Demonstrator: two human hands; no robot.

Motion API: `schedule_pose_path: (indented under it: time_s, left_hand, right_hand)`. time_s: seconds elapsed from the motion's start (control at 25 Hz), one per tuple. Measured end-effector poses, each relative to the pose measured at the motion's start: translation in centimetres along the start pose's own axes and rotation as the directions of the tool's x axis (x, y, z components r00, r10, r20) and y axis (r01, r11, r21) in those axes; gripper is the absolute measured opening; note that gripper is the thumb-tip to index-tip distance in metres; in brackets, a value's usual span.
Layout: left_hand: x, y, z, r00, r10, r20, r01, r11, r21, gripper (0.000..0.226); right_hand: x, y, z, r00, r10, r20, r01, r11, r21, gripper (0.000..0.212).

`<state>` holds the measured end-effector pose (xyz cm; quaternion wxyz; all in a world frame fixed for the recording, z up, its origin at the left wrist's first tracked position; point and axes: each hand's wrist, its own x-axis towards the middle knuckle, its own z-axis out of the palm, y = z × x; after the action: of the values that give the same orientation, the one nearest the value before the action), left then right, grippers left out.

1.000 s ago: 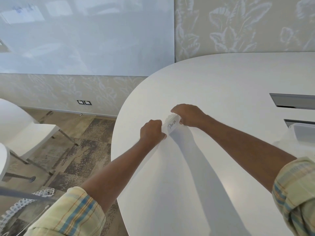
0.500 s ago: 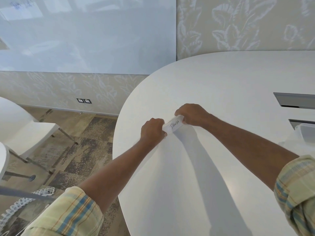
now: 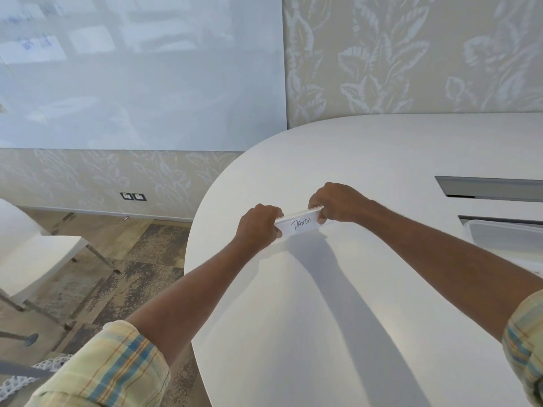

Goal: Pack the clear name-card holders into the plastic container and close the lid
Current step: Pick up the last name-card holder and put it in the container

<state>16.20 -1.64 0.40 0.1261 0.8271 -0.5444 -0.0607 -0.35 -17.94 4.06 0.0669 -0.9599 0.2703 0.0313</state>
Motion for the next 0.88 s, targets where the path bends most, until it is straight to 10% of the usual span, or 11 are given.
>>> schedule_pose_path:
  time_s: [0.88]
  left_hand:
    - [-0.2,26.6,-0.8,0.915,0.402,-0.017,-0.402,0.916,0.017,0.043]
  right_hand:
    - [-23.8,17.7,-6.9,0.924,0.349,-0.157,-0.338,0.936,0.097,0.045]
